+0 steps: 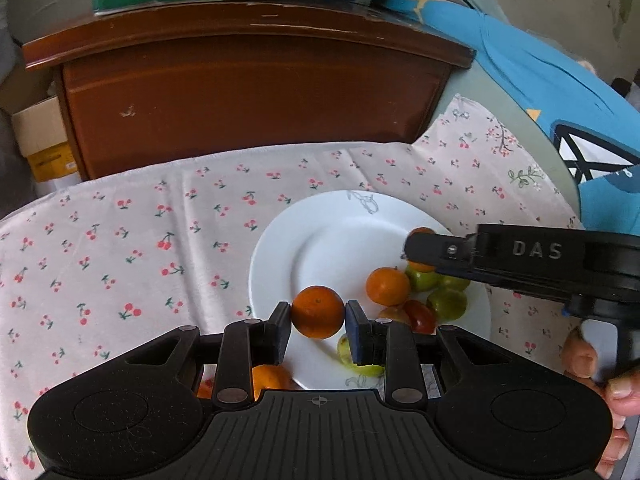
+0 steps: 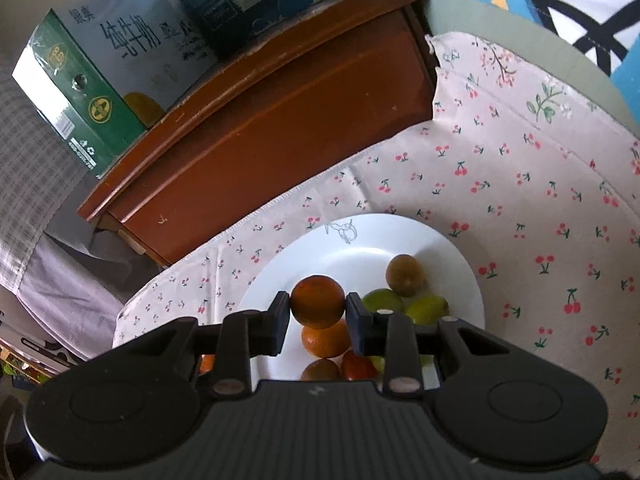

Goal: Organize fruits
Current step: 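Carry both mandarins onto the white plate and open both grippers, then withdraw both grippers from the plate toward the remaining fruit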

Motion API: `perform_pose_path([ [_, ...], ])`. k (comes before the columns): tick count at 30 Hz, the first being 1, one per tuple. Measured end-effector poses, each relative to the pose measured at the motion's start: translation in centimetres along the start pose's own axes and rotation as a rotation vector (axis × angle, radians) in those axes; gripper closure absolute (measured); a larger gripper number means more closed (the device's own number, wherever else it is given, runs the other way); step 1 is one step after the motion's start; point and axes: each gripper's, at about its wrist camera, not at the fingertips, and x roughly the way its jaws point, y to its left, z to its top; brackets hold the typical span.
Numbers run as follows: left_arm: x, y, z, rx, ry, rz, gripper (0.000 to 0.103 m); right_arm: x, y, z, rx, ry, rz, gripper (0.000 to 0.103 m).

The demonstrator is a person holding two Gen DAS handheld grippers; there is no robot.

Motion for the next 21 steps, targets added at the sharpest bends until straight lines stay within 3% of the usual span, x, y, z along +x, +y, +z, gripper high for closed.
perform_pose_path([
  [11,-0.1,-0.4,0.4,-0.001,-0.032,-0.038,0.074,0.7,-0.2,-0.1,0.013,-0.018,-0.016,0.07],
  [16,-1.5,-0.1,1.0,-0.016,-0.064,-0.013,0.053,0.1,0.1,0.1,0.009,-0.022,-0.008,0.07],
  [18,-2.2,0.1,1.4,-0.014,-0.078,0.011,0.04,-0.2,0.3,0.1,-0.005,-0.028,-0.013,0.069],
  [21,-3.3,0.6,1.8,-0.043,-0.105,0.043,0.031,-0.8,0.7,0.1,-0.021,-0.042,-0.02,0.068],
])
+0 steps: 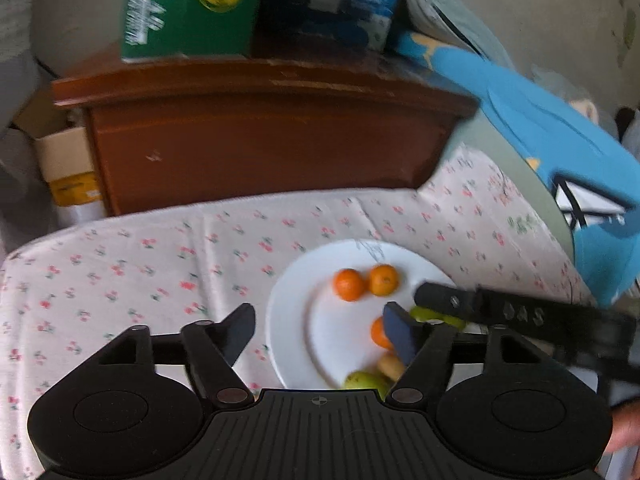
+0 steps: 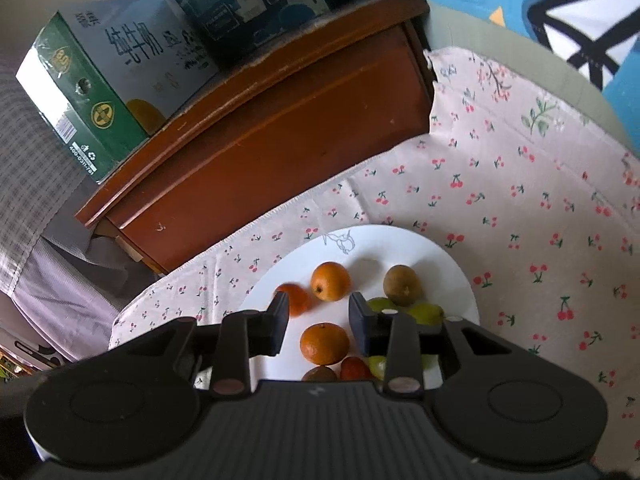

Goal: Organize fruits
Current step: 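Withdraw both grippers from the plate toward the remaining fruit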

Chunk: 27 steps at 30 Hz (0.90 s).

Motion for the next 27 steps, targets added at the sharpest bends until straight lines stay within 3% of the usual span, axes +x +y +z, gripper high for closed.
perform_pose_path([
  [5,-1.1,1.1,0.4,-0.024,0.004,0.062,0.024,-0.9,0.5,-0.4,-0.018,0.007,0.014,0.067],
  [11,-2.5,2.8,0.0,-0.03,0.018,0.094,0.024,-1.8,0.9,-1.8,-0.06,0.05,0.039,0.065],
  [27,-4.2,5.7,-2.2,-0.063,0.092,0.134,0.024,-3.3,2.9,-6.0,-0.181,0.168,0.116,0.064],
])
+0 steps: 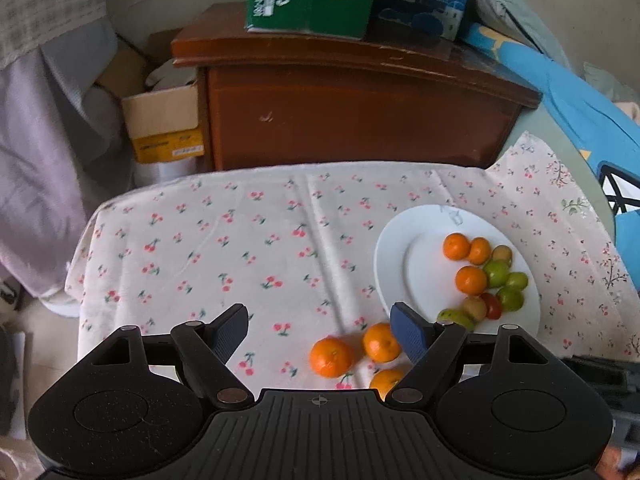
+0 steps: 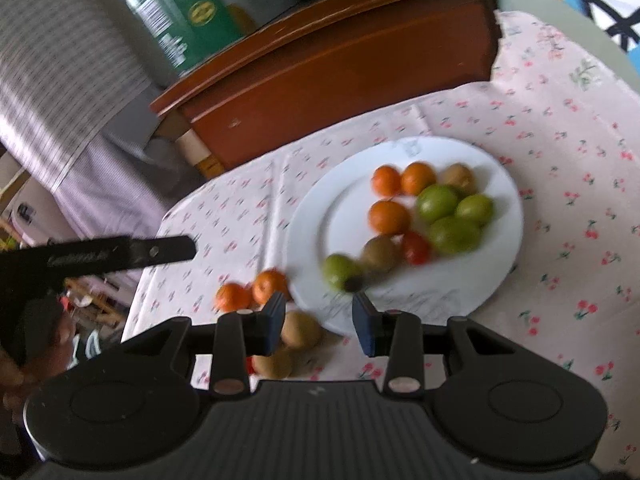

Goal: Organize fruits
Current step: 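Withdraw both grippers from the plate toward the remaining fruit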

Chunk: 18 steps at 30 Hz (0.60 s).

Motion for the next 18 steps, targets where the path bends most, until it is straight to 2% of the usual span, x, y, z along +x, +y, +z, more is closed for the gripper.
perform_pose_path([
  [10,1.5,1.1,-2.0,0.006,0.029,0.039,0.024,1.8,2.4,-2.4,-0.087,0.102,0.048,0.065],
  [18,2.5,1.2,-2.4,0.018,0.021,0.024,0.027,2.8,3.2,-3.1,-0.134,0.117,0.039,0.065],
])
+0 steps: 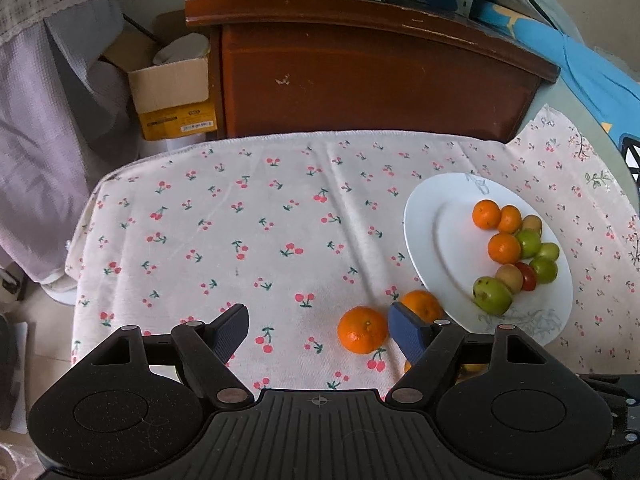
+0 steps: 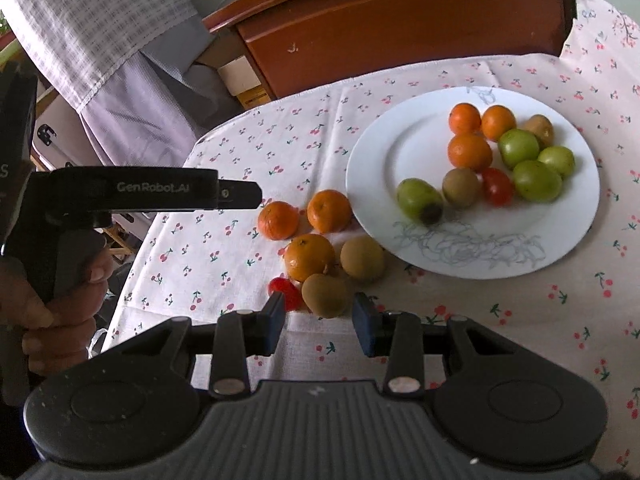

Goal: Organize fruits
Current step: 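Withdraw both grippers from the plate toward the remaining fruit, then grasp a mandarin with the left gripper while the right gripper grasps a brown kiwi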

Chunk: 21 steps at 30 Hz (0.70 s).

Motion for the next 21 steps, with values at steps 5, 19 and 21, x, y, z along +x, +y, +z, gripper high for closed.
perform_pose_path([
  [5,0.7,-0.1,-0.2,0.0,0.003,-0.02,0.027,0.8,0.1,-0.1,-0.014,0.017,-0.026,0.065],
  [19,3.2,-0.9,-1.0,0.032,0.074,-0.014,0.038,1.5,1.1,-0.2,-0.09,0.009,-0.07,0.069],
  [21,3.2,-1.2,-1.0,0.046,0.068,-0.013,0.042,1.6,1.2,-0.2,-0.094,0.008,-0.071,0.069],
])
